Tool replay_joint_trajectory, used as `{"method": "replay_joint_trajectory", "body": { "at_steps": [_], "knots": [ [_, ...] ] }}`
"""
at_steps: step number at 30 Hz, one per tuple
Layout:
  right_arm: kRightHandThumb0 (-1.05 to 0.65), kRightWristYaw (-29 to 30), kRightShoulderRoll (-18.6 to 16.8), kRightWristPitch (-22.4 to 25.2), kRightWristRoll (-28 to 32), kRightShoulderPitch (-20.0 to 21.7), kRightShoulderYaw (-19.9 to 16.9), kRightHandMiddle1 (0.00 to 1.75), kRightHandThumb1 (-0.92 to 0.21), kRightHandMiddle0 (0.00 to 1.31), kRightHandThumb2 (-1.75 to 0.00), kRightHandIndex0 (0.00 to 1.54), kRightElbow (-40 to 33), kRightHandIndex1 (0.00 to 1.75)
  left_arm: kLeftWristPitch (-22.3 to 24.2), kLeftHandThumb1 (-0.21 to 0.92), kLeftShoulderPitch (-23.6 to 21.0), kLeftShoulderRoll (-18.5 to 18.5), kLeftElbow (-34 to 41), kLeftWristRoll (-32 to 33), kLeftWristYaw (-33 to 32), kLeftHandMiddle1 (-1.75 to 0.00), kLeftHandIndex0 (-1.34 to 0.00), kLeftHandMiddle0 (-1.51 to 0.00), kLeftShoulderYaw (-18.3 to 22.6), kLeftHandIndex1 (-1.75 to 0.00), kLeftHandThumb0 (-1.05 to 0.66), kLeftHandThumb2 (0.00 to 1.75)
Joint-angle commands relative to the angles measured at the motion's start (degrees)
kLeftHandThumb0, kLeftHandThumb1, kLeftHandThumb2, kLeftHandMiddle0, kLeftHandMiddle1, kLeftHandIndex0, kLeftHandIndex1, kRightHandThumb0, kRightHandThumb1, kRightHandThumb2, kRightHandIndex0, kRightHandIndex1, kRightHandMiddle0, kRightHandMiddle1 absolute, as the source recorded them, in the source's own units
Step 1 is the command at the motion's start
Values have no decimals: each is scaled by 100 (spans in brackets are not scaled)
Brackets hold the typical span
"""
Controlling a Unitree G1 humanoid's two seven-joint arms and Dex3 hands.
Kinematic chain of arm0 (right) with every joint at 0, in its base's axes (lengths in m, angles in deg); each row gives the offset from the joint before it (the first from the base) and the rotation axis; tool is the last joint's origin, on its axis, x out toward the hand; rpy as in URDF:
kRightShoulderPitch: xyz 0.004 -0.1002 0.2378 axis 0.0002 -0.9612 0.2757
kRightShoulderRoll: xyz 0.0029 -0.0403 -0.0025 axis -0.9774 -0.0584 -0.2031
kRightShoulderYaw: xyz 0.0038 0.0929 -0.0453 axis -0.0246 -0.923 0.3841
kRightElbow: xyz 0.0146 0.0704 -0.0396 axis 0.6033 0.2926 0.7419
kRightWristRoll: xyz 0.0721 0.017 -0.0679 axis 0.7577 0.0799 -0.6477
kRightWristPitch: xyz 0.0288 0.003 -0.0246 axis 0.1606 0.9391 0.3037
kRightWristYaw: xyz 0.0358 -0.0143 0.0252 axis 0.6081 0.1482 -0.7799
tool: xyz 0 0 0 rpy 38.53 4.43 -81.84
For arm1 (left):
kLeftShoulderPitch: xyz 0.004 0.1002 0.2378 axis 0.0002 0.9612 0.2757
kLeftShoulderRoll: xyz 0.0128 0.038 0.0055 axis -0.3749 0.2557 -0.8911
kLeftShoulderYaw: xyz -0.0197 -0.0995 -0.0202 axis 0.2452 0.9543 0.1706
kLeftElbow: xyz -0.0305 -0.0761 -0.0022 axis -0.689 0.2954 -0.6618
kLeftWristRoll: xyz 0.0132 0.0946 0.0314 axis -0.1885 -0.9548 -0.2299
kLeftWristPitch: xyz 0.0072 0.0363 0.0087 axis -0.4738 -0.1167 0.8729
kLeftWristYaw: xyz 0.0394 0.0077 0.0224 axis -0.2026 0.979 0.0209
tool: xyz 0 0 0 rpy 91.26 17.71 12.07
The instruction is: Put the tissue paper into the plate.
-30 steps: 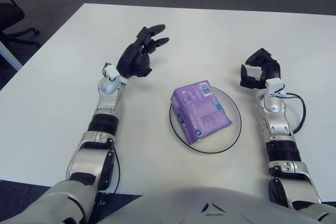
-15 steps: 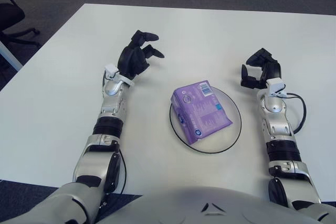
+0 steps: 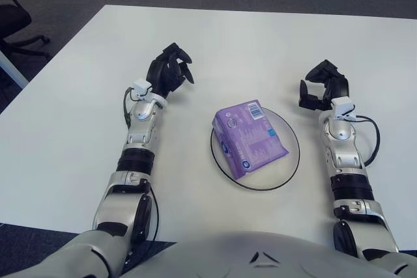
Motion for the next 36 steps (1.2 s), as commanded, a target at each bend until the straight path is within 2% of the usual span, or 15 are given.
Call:
{"method": "replay_joint_trajectory", "body": {
  "at_steps": [1,8,18,27,36],
  "knots": [
    [-48,-2,-326,-125,17,-972,54,175,-33,60,-130,122,627,175,21,74,577,302,-313,-101,-139,-175,-93,-123,-68,-175,-46,99],
    [-48,11,-332,-125,17,-941,50,175,-33,60,-130,122,666,175,-372,68,432,446,-936,-112,-194,-175,-104,-133,-9,-175,-43,105],
    [-48,-111,-382,-183,196,-917,3,175,-33,60,-130,122,736,175,-778,63,223,592,-1701,-168,-421,-175,-112,-139,70,-175,-42,109],
    [-48,-102,-385,-236,198,-904,0,175,-33,60,-129,122,774,175,-923,61,125,645,-2093,-208,-478,-175,-116,-141,91,-175,-41,111],
    [-47,-85,-383,-295,180,-890,2,175,-34,60,-129,121,813,175,-824,60,88,691,-2196,-200,-475,-175,-115,-141,183,-175,-41,112]
  ]
}}
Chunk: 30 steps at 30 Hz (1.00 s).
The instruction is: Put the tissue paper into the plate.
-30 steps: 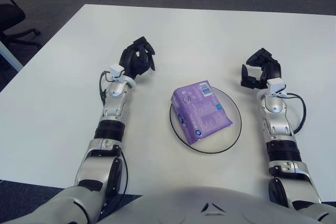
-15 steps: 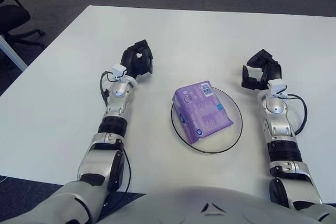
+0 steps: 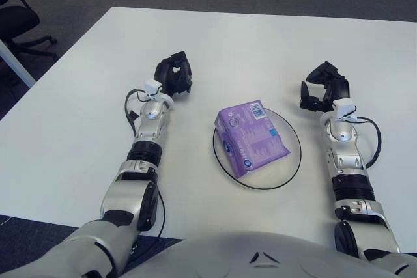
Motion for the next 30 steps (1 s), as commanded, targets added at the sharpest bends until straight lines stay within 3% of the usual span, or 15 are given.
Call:
{"method": "replay_joint_trajectory", "body": {
  "at_steps": [1,30],
  "knots": [
    [-47,19,-421,-121,77,-875,38,175,-34,60,-129,121,672,175,7,60,665,401,-536,69,-91,-175,-114,-141,46,-175,-41,112],
    [-47,-20,-424,-101,145,-869,17,175,-34,60,-129,122,698,175,142,57,634,489,-514,178,140,-175,-111,-140,281,-175,-38,112]
  ]
}}
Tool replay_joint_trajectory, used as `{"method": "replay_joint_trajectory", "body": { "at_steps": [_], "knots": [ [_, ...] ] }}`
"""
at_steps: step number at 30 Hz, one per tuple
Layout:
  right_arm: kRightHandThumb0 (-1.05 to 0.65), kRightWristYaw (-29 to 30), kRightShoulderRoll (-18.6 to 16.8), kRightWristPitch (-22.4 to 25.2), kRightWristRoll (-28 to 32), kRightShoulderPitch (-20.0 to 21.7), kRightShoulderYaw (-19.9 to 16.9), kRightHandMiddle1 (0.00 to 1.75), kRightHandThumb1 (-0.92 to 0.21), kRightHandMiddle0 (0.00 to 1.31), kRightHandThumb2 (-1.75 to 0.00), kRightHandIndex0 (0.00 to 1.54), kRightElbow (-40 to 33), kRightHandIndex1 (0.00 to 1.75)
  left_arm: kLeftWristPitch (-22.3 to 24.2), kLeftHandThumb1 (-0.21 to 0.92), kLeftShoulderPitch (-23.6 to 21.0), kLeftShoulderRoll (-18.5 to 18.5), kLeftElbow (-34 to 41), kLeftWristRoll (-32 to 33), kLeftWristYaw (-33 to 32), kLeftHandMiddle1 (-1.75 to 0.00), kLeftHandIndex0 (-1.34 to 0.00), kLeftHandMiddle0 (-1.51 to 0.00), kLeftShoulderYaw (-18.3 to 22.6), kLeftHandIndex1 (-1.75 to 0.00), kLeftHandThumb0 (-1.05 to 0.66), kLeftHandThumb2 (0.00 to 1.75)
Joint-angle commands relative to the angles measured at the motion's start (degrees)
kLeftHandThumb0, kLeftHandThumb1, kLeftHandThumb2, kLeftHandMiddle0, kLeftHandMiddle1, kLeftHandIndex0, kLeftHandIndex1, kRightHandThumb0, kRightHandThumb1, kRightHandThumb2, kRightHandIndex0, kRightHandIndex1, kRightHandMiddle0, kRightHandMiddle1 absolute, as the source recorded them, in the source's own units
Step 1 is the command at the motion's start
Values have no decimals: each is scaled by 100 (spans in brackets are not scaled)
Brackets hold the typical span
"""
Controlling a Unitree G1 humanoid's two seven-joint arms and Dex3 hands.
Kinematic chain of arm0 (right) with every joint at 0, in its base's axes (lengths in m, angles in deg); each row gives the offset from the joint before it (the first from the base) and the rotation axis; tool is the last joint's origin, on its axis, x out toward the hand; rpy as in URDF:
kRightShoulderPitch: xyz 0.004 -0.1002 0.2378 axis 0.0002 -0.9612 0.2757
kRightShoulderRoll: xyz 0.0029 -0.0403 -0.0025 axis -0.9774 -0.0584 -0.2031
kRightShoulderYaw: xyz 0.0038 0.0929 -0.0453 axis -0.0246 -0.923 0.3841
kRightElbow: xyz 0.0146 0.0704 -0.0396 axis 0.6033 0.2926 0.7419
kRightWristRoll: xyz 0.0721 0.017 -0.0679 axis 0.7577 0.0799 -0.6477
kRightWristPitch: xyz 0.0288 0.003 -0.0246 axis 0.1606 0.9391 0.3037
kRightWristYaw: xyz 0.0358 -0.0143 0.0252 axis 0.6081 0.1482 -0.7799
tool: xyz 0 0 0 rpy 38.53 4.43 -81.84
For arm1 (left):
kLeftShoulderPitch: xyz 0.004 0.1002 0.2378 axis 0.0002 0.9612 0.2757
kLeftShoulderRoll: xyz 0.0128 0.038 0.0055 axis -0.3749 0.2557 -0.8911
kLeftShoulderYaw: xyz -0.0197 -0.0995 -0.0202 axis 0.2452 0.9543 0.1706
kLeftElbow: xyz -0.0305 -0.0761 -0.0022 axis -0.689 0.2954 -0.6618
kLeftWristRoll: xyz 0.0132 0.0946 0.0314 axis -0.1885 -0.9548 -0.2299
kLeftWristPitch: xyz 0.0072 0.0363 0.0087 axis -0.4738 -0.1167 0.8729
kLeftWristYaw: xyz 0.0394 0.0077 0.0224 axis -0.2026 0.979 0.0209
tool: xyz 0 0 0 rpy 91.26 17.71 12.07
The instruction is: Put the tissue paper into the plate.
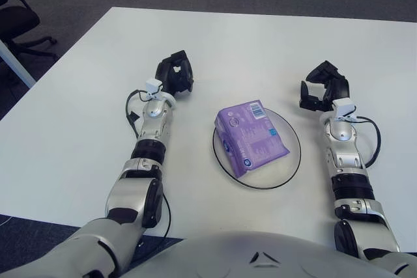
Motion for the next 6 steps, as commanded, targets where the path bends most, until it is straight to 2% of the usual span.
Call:
{"method": "replay_joint_trajectory", "body": {
  "at_steps": [1,6],
  "knots": [
    [-47,-42,-428,-55,149,-898,9,175,-34,60,-129,122,635,175,46,57,720,364,-412,151,84,-175,-111,-140,16,-175,-38,112],
    [-47,-67,-441,-52,184,-924,0,175,-34,59,-129,121,595,175,34,57,747,366,-367,143,103,-175,-111,-139,12,-175,-39,112]
  ]
}}
